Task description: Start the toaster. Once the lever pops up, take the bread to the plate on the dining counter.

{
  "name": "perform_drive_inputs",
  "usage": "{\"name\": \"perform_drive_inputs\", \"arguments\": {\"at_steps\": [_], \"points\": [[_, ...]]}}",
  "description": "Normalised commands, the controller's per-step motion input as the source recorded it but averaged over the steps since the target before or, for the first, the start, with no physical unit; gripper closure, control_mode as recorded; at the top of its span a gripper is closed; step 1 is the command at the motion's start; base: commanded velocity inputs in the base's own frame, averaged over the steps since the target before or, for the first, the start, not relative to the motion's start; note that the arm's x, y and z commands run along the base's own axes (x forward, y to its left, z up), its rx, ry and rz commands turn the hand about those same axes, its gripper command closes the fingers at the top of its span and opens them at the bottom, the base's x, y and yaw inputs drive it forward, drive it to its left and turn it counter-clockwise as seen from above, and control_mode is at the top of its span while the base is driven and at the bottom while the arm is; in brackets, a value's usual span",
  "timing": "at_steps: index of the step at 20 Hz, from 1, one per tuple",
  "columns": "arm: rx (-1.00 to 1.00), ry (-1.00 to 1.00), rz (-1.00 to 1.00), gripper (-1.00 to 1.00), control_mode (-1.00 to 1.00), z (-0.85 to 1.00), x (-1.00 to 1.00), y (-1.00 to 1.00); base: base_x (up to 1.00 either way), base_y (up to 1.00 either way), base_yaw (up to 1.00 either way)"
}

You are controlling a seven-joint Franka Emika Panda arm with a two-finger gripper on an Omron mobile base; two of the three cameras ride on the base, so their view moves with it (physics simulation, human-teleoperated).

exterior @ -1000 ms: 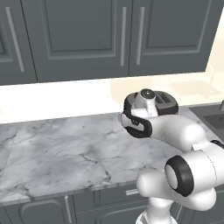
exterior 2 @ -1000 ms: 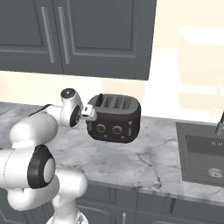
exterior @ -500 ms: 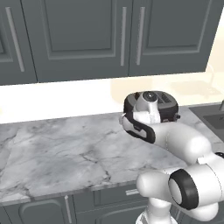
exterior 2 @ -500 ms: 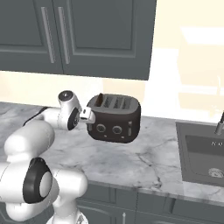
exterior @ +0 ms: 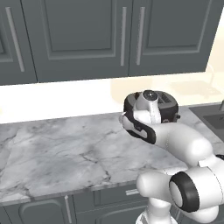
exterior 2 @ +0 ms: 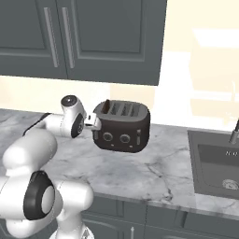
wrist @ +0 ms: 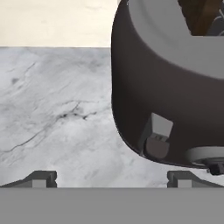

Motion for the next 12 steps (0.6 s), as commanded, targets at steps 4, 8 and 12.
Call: {"name": "perform_drive_inputs", "arguments": {"at_steps": [4, 8, 12], "points": [[0.00, 0.00, 0.00, -1.00, -1.00, 0.16, 0.00, 0.00, 0.00, 0.00, 0.00], [0.00, 0.00, 0.00, -1.00, -1.00, 0.01, 0.15, 0.12, 0.00, 0.00, 0.00], [0.00, 0.00, 0.00, -1.00, -1.00, 0.00, 0.18, 0.10, 0.00, 0.00, 0.00]]}}
